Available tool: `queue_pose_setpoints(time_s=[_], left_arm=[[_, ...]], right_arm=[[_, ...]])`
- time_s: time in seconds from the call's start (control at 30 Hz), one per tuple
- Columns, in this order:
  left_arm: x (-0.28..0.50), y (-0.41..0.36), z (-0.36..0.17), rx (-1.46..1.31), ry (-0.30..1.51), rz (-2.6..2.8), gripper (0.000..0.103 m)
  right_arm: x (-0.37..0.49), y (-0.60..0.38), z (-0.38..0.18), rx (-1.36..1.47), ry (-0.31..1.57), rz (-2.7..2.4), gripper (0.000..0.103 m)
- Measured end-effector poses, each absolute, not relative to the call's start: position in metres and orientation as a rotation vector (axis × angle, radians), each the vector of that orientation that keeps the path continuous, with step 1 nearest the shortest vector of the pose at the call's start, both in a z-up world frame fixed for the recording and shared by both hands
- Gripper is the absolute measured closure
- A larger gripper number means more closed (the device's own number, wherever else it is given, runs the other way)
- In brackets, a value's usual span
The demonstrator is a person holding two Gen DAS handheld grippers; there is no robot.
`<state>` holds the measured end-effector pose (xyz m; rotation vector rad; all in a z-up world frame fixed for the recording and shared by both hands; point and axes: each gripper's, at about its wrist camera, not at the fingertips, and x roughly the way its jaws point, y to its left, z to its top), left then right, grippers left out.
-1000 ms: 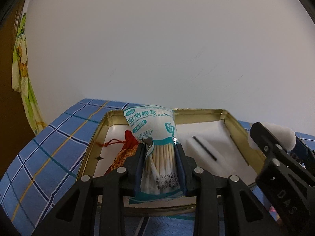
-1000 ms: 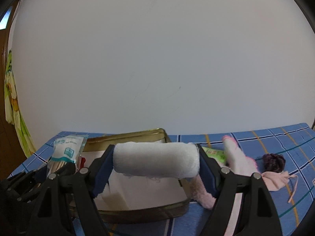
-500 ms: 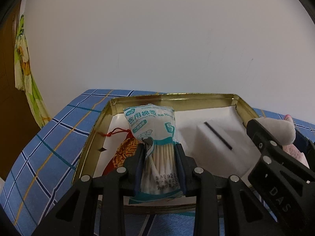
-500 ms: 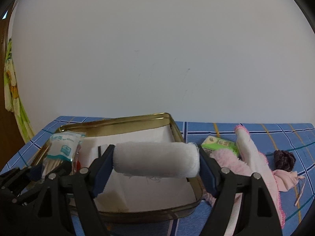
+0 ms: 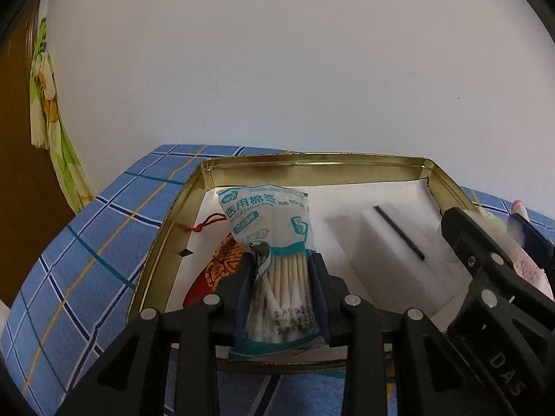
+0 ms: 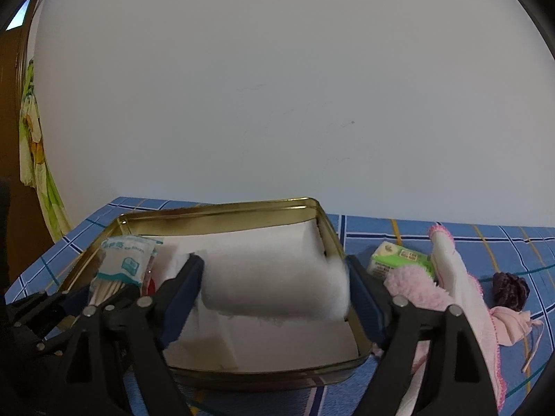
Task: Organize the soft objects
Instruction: 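Open both tools to release the swab packet and rolled cloth into the tray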
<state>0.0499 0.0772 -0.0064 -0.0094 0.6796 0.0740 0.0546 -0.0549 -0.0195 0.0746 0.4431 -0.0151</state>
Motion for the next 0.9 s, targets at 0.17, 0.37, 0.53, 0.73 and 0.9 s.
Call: queue_pose_setpoints(time_s=[0.17,0.37,0.53,0.73,0.9], left_arm=[[0.045,0.077,0.000,-0.004,0.639,0.107,0.032],[0.036,0.076,0.009,0.013,0.551,0.144,0.022],[0.032,0.080,0.012,-0.027,0.535,0.124,0.022],[0.027,0.078,0.013,-0.036,0.504,0.105,0.022],[0.024,0.069,0.013,-0.022,0.496,0.076,0.022]], right_arm=[[0.043,-0.061,-0.014,0.110,0.400,-0.014,0.008],[0.027,-0.065,-0.007,0.109,0.319,-0.058,0.004],[0.017,-0.071,-0.003,0.116,0.306,-0.082,0.004],[0.002,-0.078,0.002,0.099,0.280,-0.104,0.004],[-0.003,-0.087,0.001,0.116,0.294,-0.123,0.004]])
